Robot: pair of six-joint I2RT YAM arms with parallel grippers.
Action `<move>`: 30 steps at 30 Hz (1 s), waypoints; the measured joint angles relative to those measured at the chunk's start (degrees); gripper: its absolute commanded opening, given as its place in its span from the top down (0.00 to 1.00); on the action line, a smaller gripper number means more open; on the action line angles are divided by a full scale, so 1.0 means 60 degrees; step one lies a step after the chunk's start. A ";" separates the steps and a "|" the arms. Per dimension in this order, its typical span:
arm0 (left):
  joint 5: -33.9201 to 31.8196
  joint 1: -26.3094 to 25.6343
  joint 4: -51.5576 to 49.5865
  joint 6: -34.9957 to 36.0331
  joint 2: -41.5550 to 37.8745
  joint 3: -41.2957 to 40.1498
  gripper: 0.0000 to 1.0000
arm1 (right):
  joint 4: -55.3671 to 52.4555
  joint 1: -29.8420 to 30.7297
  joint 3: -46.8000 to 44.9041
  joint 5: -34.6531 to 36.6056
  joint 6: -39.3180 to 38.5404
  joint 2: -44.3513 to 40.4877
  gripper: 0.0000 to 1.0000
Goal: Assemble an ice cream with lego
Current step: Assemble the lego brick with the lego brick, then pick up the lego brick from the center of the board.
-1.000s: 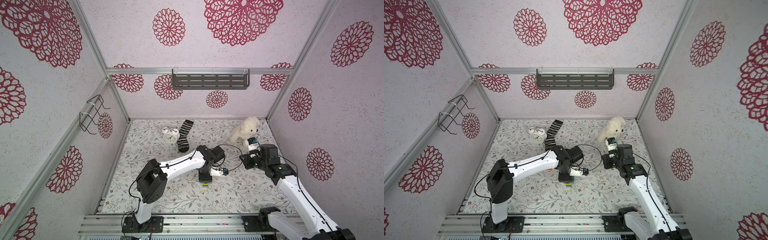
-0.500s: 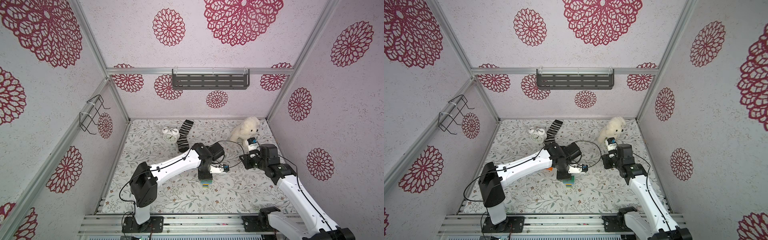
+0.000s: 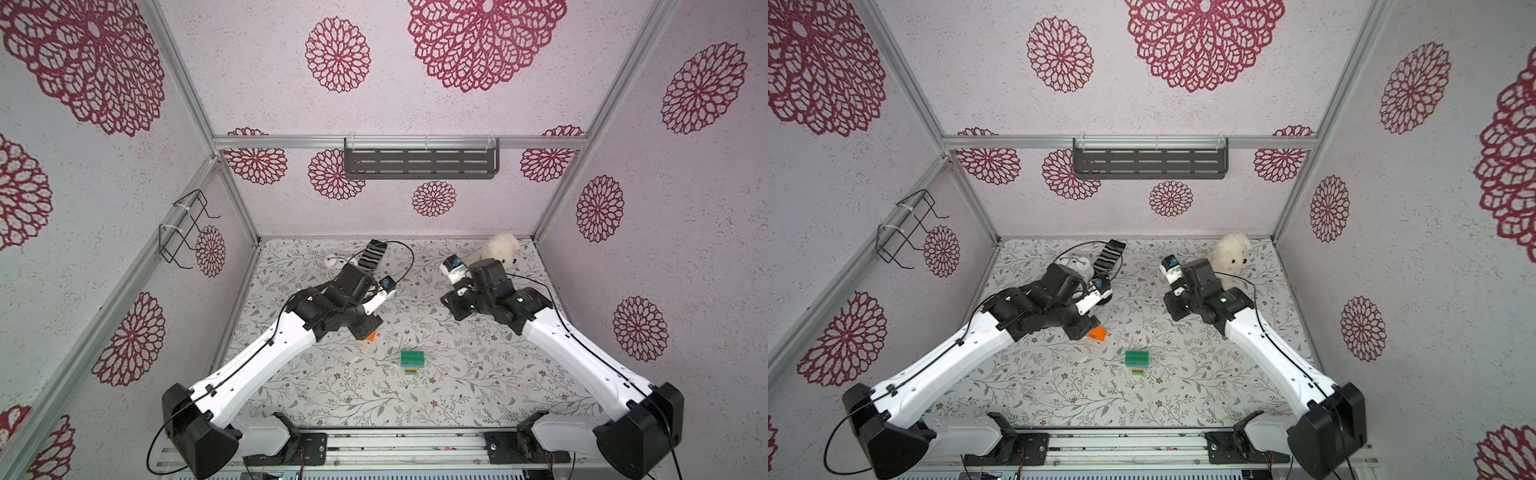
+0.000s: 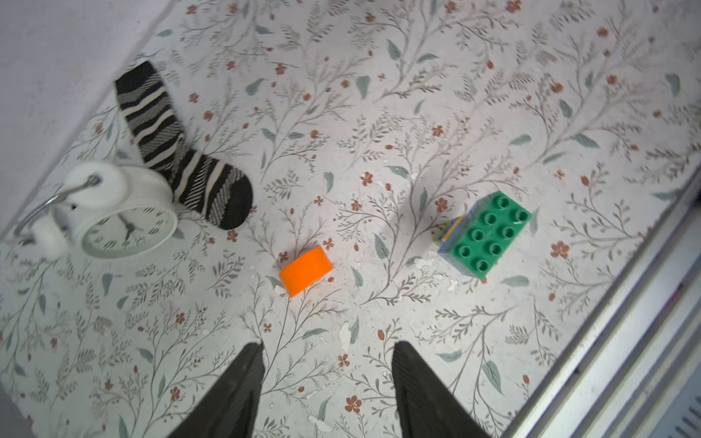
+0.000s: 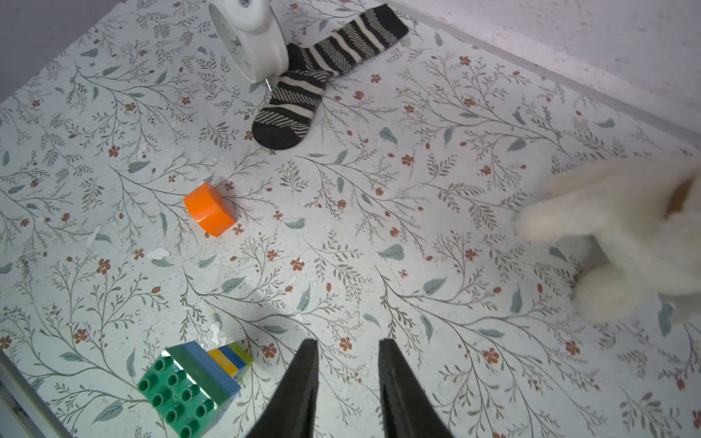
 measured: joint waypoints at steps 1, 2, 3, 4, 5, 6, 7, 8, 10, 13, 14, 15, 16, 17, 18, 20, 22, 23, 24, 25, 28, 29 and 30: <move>-0.0197 0.0248 0.0153 -0.0404 -0.0295 -0.0262 0.32 | -0.0131 0.0339 0.0466 0.0106 -0.0120 0.0492 0.68; -0.0357 0.0488 0.0273 -0.0856 -0.0550 -0.0484 0.32 | -0.0237 0.0634 0.0860 0.0178 -0.0229 0.0922 0.68; -0.0484 0.0747 0.0364 -0.1220 -0.0743 -0.0652 0.32 | -0.0390 0.0922 0.1268 0.0244 -0.0357 0.1384 0.68; -0.0659 0.1118 0.0444 -0.1672 -0.0943 -0.0834 0.32 | -0.0543 0.1180 0.1665 0.0324 -0.0488 0.1832 0.67; -0.0769 0.1424 0.0492 -0.2033 -0.1075 -0.0954 0.32 | -0.0696 0.1428 0.2055 0.0401 -0.0627 0.2277 0.66; -0.0896 0.1785 0.0532 -0.2393 -0.1198 -0.1089 0.32 | -0.0867 0.1676 0.2455 0.0437 -0.0783 0.2747 0.65; -0.0976 0.2157 0.0601 -0.2725 -0.1326 -0.1242 0.32 | -0.1075 0.1898 0.2874 0.0481 -0.0933 0.3213 0.64; -0.1049 0.2466 0.0659 -0.3031 -0.1450 -0.1395 0.31 | -0.1253 0.2113 0.3289 0.0495 -0.1071 0.3676 0.63; -0.1111 0.3034 0.0707 -0.3421 -0.1687 -0.1668 0.31 | -0.1606 0.2466 0.4029 0.0503 -0.1351 0.4495 0.60; -0.1053 0.3785 0.0856 -0.3916 -0.2149 -0.2018 0.26 | -0.2062 0.2892 0.5071 0.0441 -0.1694 0.5650 0.57; -0.1027 0.3993 0.0925 -0.4054 -0.2317 -0.2098 0.25 | -0.2186 0.3013 0.5402 0.0390 -0.1763 0.6029 0.55; -0.0987 0.4167 0.0984 -0.4142 -0.2473 -0.2157 0.24 | -0.2291 0.3100 0.5654 0.0346 -0.1832 0.6309 0.54; -0.0947 0.4346 0.1089 -0.4233 -0.2645 -0.2233 0.23 | -0.2382 0.3209 0.5934 0.0299 -0.1883 0.6634 0.53; -0.0874 0.4521 0.1202 -0.4350 -0.2841 -0.2317 0.23 | -0.2466 0.3293 0.6160 0.0244 -0.1938 0.6907 0.52; -0.0841 0.4645 0.1286 -0.4411 -0.2976 -0.2375 0.23 | -0.2546 0.3370 0.6379 0.0193 -0.1949 0.7162 0.52; -0.0736 0.4849 0.1417 -0.4517 -0.3202 -0.2459 0.23 | -0.2659 0.3490 0.6739 0.0131 -0.2000 0.7639 0.50; -0.0637 0.4965 0.1523 -0.4597 -0.3289 -0.2499 0.23 | -0.2754 0.3566 0.6994 0.0120 -0.2007 0.7985 0.49; -0.0605 0.5009 0.1570 -0.4645 -0.3297 -0.2521 0.23 | -0.2794 0.3595 0.7082 0.0124 -0.2004 0.8131 0.49; -0.0586 0.5042 0.1599 -0.4666 -0.3289 -0.2539 0.23 | -0.2823 0.3614 0.7147 0.0127 -0.2004 0.8244 0.48; -0.0565 0.5085 0.1603 -0.4696 -0.3264 -0.2550 0.23 | -0.2856 0.3628 0.7220 0.0142 -0.2000 0.8371 0.47; -0.0514 0.5202 0.1621 -0.4721 -0.3220 -0.2579 0.23 | -0.2907 0.3632 0.7355 0.0182 -0.1993 0.8623 0.46; -0.0474 0.5242 0.1639 -0.4721 -0.3209 -0.2586 0.23 | -0.2951 0.3632 0.7402 0.0189 -0.1993 0.8688 0.46; -0.0448 0.5275 0.1654 -0.4725 -0.3206 -0.2586 0.23 | -0.2987 0.3632 0.7457 0.0200 -0.1993 0.8735 0.46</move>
